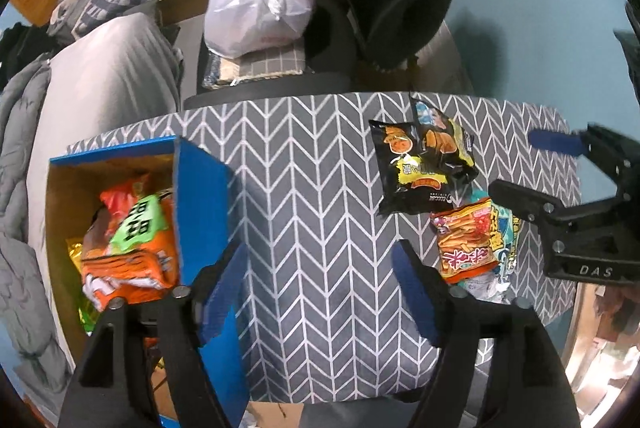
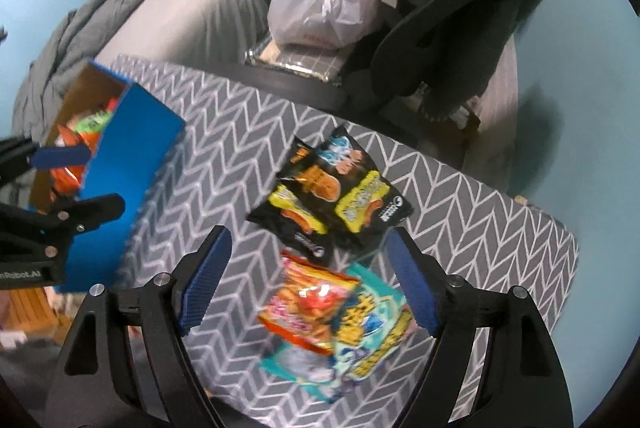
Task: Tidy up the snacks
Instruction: 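Grasp the black snack bag with the right tool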
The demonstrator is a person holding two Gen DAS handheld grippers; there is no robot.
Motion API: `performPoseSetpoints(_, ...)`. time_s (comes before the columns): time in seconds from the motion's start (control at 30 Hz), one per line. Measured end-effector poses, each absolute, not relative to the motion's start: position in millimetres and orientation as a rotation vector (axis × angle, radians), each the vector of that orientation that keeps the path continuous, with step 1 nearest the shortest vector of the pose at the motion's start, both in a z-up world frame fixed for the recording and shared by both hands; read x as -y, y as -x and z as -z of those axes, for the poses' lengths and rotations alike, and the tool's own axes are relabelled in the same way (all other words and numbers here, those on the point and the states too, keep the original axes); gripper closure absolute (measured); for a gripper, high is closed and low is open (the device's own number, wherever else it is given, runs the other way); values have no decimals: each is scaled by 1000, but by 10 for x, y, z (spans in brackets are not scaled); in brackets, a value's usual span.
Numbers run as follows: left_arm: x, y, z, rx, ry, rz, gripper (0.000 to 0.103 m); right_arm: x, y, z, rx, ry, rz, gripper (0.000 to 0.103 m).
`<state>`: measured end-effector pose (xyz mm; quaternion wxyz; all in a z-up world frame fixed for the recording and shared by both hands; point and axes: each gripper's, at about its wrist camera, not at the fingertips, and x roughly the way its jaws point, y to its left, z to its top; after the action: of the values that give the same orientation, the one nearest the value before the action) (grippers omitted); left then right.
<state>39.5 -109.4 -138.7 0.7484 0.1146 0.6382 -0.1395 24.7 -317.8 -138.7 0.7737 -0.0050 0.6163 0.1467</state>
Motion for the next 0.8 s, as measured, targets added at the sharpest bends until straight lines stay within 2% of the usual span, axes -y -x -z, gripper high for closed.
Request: performPoseSetpoints(0.8,1387,-942,2179,-1470,-205,302,23,3135,-860,2439,-1458,227,-649,23)
